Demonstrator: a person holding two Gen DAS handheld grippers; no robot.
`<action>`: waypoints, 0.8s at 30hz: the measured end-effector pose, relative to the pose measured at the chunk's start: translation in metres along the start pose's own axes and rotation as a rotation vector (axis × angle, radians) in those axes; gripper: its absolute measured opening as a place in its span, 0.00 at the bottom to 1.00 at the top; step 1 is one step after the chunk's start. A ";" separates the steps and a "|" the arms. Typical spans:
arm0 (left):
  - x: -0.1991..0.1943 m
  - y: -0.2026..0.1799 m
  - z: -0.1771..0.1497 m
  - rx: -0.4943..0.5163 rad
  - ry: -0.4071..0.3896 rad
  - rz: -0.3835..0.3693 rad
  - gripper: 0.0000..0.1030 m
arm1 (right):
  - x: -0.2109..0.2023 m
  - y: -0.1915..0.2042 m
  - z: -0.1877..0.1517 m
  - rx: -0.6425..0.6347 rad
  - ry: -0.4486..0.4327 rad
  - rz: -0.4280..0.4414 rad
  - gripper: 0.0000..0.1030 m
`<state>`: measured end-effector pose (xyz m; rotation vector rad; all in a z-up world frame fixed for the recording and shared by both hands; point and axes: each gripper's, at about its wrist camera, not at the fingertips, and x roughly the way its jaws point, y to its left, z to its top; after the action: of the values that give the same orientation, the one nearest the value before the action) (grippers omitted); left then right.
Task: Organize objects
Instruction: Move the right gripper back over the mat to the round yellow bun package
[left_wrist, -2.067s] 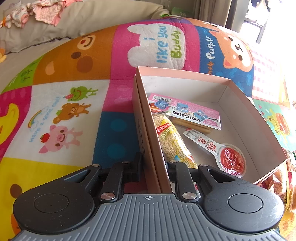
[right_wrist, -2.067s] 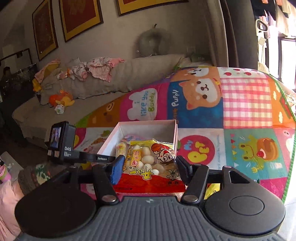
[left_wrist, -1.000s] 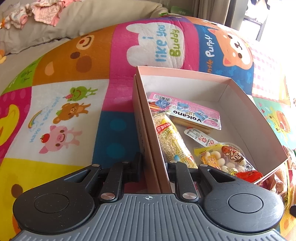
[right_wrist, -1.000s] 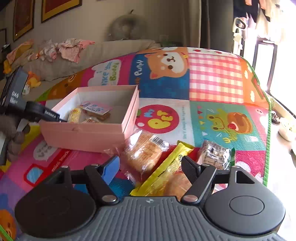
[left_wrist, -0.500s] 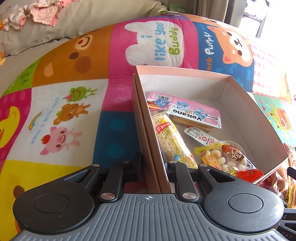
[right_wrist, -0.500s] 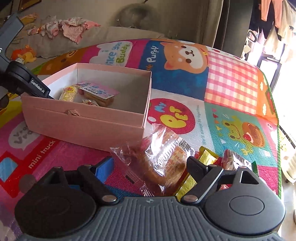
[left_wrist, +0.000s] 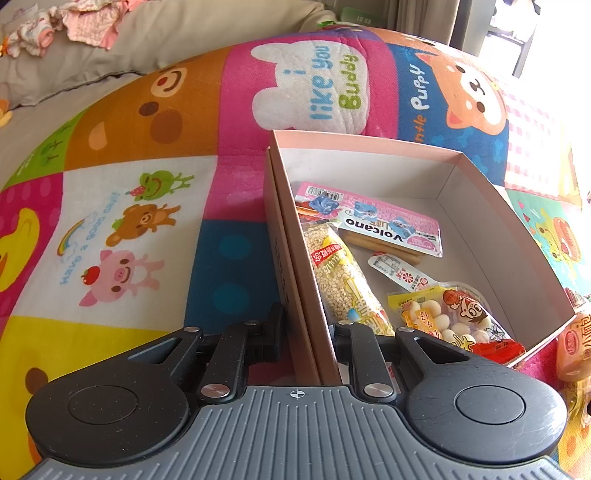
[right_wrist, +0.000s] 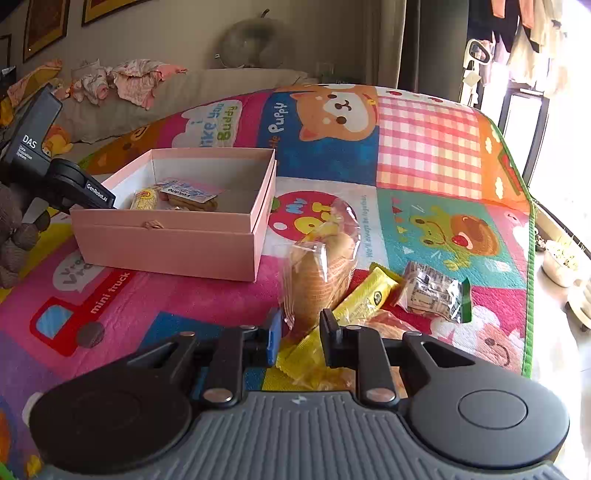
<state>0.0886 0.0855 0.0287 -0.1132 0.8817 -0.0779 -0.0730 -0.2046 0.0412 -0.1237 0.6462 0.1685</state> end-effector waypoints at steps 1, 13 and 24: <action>0.000 0.000 0.000 -0.001 0.001 -0.001 0.18 | -0.003 -0.004 -0.003 0.005 0.004 -0.009 0.20; 0.000 0.000 0.001 -0.008 0.008 0.005 0.18 | -0.010 -0.024 -0.013 0.051 -0.029 -0.182 0.21; 0.000 0.000 0.001 -0.006 0.007 0.003 0.18 | -0.015 -0.052 0.016 0.256 -0.090 0.033 0.61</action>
<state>0.0890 0.0856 0.0292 -0.1172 0.8892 -0.0730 -0.0650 -0.2545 0.0659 0.1399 0.5753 0.1208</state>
